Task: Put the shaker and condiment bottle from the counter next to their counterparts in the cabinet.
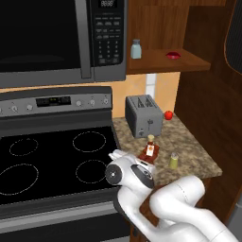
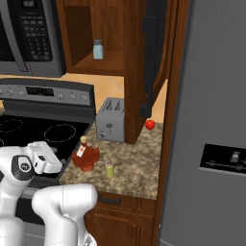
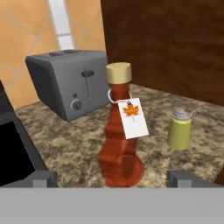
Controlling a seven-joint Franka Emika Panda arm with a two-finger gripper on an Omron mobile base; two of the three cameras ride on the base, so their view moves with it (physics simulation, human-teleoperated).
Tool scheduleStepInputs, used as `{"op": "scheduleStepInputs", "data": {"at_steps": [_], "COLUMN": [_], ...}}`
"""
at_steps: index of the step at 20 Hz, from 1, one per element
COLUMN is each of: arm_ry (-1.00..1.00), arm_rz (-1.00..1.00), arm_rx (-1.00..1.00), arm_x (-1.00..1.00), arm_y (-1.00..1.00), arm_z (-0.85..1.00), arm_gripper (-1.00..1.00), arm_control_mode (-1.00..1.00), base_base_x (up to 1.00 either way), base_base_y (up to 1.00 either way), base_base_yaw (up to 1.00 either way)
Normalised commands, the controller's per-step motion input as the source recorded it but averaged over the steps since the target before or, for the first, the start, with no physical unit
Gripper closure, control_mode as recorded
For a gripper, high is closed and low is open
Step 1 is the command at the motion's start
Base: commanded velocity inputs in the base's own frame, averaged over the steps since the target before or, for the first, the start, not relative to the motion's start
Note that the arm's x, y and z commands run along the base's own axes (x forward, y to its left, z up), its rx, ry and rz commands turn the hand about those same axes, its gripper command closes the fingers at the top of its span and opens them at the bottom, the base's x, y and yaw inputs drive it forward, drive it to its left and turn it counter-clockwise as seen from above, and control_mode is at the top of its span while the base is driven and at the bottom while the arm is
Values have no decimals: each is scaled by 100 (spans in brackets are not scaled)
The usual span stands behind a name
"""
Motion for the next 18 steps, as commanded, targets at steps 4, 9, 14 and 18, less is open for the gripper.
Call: {"op": "scheduleStepInputs", "data": {"at_steps": [4, 9, 14, 18], "arm_ry": [3, 1, 0, 0], "arm_rz": [-3, 0, 0, -1], "arm_rx": [2, 6, 7, 8], "arm_x": [17, 26, 24, 0], "arm_y": [-8, -24, -25, -39], "arm_z": [-25, -26, -23, -28], "arm_gripper": [-100, -100, -100, -100], "arm_control_mode": [-100, -100, -100, -100], "base_base_x": [0, 0, 0, 0], "base_base_y": [0, 0, 0, 0], "base_base_yaw": [0, 0, 0, 0]}}
